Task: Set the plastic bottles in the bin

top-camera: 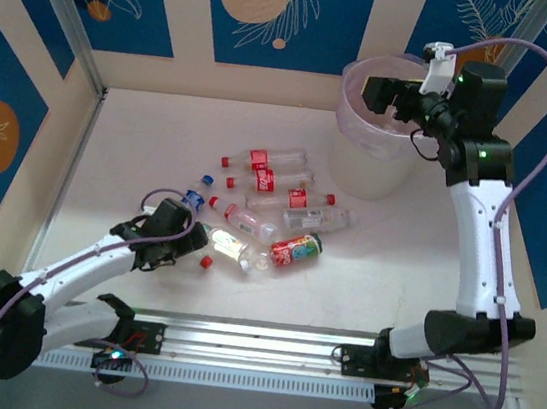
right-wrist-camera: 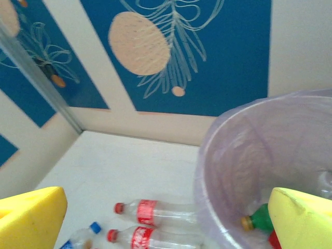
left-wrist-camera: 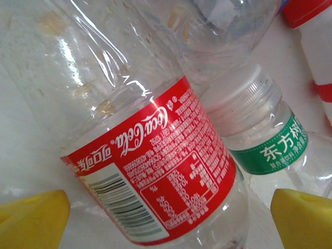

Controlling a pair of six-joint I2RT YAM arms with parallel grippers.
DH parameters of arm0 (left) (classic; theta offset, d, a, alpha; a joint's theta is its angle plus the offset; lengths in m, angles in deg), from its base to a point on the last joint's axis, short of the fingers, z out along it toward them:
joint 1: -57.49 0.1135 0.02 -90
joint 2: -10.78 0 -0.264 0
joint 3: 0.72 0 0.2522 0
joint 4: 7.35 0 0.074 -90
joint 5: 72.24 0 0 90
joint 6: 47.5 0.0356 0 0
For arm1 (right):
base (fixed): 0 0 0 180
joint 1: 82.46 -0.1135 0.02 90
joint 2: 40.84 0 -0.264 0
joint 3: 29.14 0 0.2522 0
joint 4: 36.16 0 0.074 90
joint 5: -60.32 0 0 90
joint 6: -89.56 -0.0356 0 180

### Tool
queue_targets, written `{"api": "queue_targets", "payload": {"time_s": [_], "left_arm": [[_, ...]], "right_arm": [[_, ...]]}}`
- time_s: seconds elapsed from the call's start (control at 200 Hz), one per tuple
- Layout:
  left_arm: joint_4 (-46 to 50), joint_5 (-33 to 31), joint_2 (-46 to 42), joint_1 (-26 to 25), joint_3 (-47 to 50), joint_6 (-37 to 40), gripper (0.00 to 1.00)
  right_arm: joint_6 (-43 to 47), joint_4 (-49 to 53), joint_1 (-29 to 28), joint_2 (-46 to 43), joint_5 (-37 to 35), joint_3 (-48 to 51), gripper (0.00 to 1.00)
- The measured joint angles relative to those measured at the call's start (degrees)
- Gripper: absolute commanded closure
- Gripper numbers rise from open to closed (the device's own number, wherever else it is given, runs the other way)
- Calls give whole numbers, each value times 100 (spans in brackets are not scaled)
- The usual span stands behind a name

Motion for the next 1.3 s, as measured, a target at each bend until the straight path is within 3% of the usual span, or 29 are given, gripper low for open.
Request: {"api": "queue_targets", "payload": {"time_s": [0.23,0.565,0.78,0.94,1.06,1.301], "left_arm": [[-326,-2,94,0,315,-216,4],[-339,-155,83,24,420,-234,38],[396,-428,-192,24,-308,275,54],[741,-514,-492,22,-1263,846,55],[393,-225,-522,-94,-1685,1290,60],[-671,542,-127,-1019,-2168,2387,70]], "right_arm": [[-212,26,-46,-398,332,662,0],[-356,83,-361,-557,444,839,0],[-378,168,-623,-632,415,870,0],[-398,208,-1388,-586,275,780,0],[-393,188,-2094,-308,190,446,0],[-490,153,-2745,737,184,-177,0]]}}
